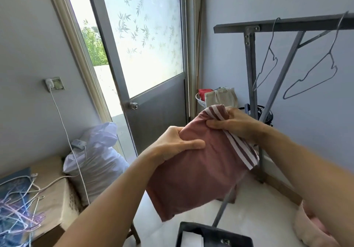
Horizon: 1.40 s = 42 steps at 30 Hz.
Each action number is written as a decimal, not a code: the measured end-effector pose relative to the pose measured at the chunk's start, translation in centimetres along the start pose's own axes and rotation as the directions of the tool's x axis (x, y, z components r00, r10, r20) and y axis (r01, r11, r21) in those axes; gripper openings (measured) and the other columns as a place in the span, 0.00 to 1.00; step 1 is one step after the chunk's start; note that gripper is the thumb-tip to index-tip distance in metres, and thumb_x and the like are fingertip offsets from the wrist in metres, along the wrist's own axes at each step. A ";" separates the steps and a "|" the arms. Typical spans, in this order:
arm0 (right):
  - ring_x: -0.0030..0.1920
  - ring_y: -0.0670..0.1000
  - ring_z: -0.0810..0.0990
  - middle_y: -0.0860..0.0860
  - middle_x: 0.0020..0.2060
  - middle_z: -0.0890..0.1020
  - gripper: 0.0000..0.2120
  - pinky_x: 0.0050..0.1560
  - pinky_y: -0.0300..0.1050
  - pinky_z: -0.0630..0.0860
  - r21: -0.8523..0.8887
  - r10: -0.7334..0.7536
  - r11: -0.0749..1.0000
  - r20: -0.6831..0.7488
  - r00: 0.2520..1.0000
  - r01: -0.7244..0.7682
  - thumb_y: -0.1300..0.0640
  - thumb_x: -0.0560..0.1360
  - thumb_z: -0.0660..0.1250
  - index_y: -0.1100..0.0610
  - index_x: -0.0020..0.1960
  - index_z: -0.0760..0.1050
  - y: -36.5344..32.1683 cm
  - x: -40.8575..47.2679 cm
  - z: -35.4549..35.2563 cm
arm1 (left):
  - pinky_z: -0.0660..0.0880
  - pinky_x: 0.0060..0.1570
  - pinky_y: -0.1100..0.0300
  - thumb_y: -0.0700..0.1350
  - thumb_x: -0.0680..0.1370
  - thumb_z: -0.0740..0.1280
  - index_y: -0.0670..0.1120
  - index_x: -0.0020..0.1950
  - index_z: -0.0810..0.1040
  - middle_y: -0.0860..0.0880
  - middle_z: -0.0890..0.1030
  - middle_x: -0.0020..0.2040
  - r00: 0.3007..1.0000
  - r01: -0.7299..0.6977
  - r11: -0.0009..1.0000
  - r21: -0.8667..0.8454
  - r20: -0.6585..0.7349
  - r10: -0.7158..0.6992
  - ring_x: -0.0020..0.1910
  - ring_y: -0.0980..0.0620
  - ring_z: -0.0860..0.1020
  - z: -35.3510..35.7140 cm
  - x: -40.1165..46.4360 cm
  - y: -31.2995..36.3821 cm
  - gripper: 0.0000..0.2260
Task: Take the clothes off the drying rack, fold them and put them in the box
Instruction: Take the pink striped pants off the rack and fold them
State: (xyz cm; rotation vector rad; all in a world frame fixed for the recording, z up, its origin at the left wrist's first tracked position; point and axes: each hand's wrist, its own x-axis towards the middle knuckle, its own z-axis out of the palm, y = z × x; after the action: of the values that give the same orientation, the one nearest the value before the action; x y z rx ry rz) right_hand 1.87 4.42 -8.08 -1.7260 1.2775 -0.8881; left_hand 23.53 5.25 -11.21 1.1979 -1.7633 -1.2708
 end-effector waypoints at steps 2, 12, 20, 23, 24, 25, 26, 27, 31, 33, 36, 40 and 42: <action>0.48 0.46 0.83 0.47 0.45 0.84 0.05 0.45 0.36 0.77 0.081 -0.040 0.996 -0.090 0.995 0.047 0.53 0.75 0.71 0.48 0.51 0.80 0.3 -0.2 -0.2 | 0.79 0.41 0.59 0.51 0.67 0.80 0.45 0.44 0.85 0.47 0.86 0.41 0.997 0.063 0.991 0.120 0.036 -0.068 0.40 0.51 0.84 -1.2 -0.2 -0.5 0.13; 0.36 0.42 0.82 0.44 0.33 0.84 0.09 0.38 0.35 0.79 0.510 0.070 0.859 -0.204 0.976 0.045 0.54 0.80 0.63 0.55 0.48 0.80 3.7 -1.4 0.2 | 0.79 0.38 0.61 0.40 0.65 0.81 0.45 0.46 0.86 0.46 0.86 0.42 0.990 0.017 0.997 -0.076 -0.139 -0.028 0.39 0.52 0.82 -3.3 -1.2 -3.4 0.12; 0.44 0.53 0.84 0.58 0.47 0.84 0.21 0.53 0.52 0.80 0.716 0.323 0.681 -0.108 0.940 -0.152 0.45 0.79 0.61 0.61 0.57 0.79 7.6 -2.3 0.0 | 0.81 0.45 0.54 0.47 0.75 0.71 0.41 0.49 0.83 0.42 0.85 0.42 0.950 0.077 0.767 -0.637 -0.188 -0.251 0.39 0.48 0.83 -0.8 -1.3 -5.4 0.10; 0.61 0.61 0.80 0.60 0.60 0.81 0.34 0.62 0.59 0.75 0.795 0.296 0.544 0.118 0.948 -0.269 0.32 0.72 0.60 0.56 0.65 0.77 10.3 -3.8 0.2 | 0.81 0.36 0.59 0.45 0.79 0.69 0.41 0.48 0.82 0.45 0.85 0.39 0.916 0.064 0.755 -0.652 -0.261 -0.303 0.36 0.50 0.83 0.9 -0.8 -5.6 0.08; 0.61 0.62 0.79 0.61 0.60 0.81 0.38 0.60 0.59 0.77 0.775 0.299 0.537 0.193 0.935 -0.332 0.30 0.66 0.66 0.56 0.65 0.77 11.3 -4.3 0.5 | 0.81 0.35 0.60 0.45 0.79 0.69 0.41 0.48 0.82 0.46 0.85 0.38 0.906 0.064 0.763 -0.643 -0.283 -0.314 0.36 0.51 0.83 1.4 -0.6 -6.0 0.08; 0.59 0.62 0.80 0.61 0.58 0.81 0.42 0.57 0.58 0.78 0.742 0.311 0.539 0.264 0.913 -0.399 0.32 0.59 0.75 0.57 0.65 0.77 12.1 -4.6 0.9 | 0.80 0.33 0.61 0.45 0.79 0.69 0.41 0.48 0.82 0.47 0.85 0.38 0.896 0.067 0.772 -0.632 -0.302 -0.325 0.35 0.52 0.83 1.7 -0.4 -6.5 0.07; 0.56 0.62 0.82 0.62 0.57 0.82 0.47 0.54 0.57 0.80 0.702 0.342 0.554 0.297 0.891 -0.447 0.38 0.53 0.82 0.59 0.66 0.76 13.0 -4.7 1.3 | 0.80 0.34 0.62 0.45 0.79 0.69 0.41 0.48 0.82 0.47 0.85 0.37 0.890 0.071 0.784 -0.617 -0.315 -0.329 0.35 0.53 0.84 1.8 -0.3 -7.1 0.07; 0.53 0.61 0.83 0.62 0.55 0.83 0.48 0.50 0.55 0.81 0.667 0.362 0.580 0.303 0.881 -0.468 0.46 0.51 0.85 0.60 0.66 0.74 13.6 -4.6 1.6 | 0.80 0.35 0.62 0.45 0.78 0.69 0.41 0.49 0.82 0.48 0.85 0.38 0.884 0.082 0.801 -0.593 -0.327 -0.333 0.37 0.52 0.84 1.9 -0.1 -7.7 0.07; 0.45 0.58 0.85 0.61 0.49 0.84 0.27 0.45 0.51 0.83 0.710 0.387 0.582 0.186 0.903 -0.396 0.63 0.68 0.73 0.65 0.66 0.73 15.0 -3.2 2.5 | 0.79 0.48 0.60 0.51 0.78 0.69 0.46 0.53 0.82 0.50 0.85 0.47 0.873 0.135 0.871 -0.472 -0.360 -0.330 0.49 0.51 0.83 1.7 1.5 -10.7 0.10; 0.47 0.58 0.84 0.61 0.50 0.83 0.24 0.47 0.52 0.83 0.774 0.404 0.520 0.151 0.902 -0.362 0.62 0.70 0.69 0.65 0.66 0.73 15.7 -1.8 2.8 | 0.80 0.48 0.59 0.53 0.78 0.68 0.48 0.53 0.81 0.50 0.85 0.47 0.864 0.135 0.835 -0.533 -0.349 -0.363 0.47 0.52 0.83 1.7 2.5 -12.0 0.10; 0.59 0.61 0.80 0.63 0.61 0.79 0.24 0.54 0.57 0.80 0.824 0.428 0.416 0.196 0.882 -0.385 0.60 0.73 0.68 0.63 0.68 0.72 17.0 0.2 3.4 | 0.80 0.46 0.58 0.53 0.79 0.67 0.46 0.54 0.81 0.49 0.86 0.46 0.865 0.152 0.723 -0.674 -0.263 -0.427 0.46 0.52 0.84 1.7 4.1 -14.4 0.12; 0.56 0.59 0.83 0.61 0.58 0.82 0.22 0.49 0.54 0.82 0.843 0.485 0.316 0.251 0.838 -0.435 0.56 0.72 0.65 0.64 0.64 0.74 19.6 2.7 4.2 | 0.79 0.54 0.56 0.43 0.76 0.71 0.42 0.62 0.79 0.43 0.83 0.55 0.914 0.266 0.586 -0.765 0.008 -0.405 0.51 0.48 0.82 0.6 5.3 -19.2 0.15; 0.57 0.59 0.82 0.62 0.58 0.81 0.26 0.52 0.54 0.81 0.830 0.500 0.297 0.286 0.818 -0.472 0.55 0.68 0.71 0.66 0.63 0.77 21.4 3.9 4.8 | 0.77 0.56 0.55 0.44 0.70 0.75 0.46 0.63 0.81 0.44 0.81 0.58 0.920 0.370 0.567 -0.736 0.205 -0.334 0.53 0.48 0.81 -0.5 5.6 -21.7 0.20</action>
State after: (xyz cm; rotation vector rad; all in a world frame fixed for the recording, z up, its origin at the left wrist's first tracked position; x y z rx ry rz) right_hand -1.67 -2.19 -29.04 -0.4100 0.9513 -0.9317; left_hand 28.40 -2.55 -31.67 1.0042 -0.7892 -2.0173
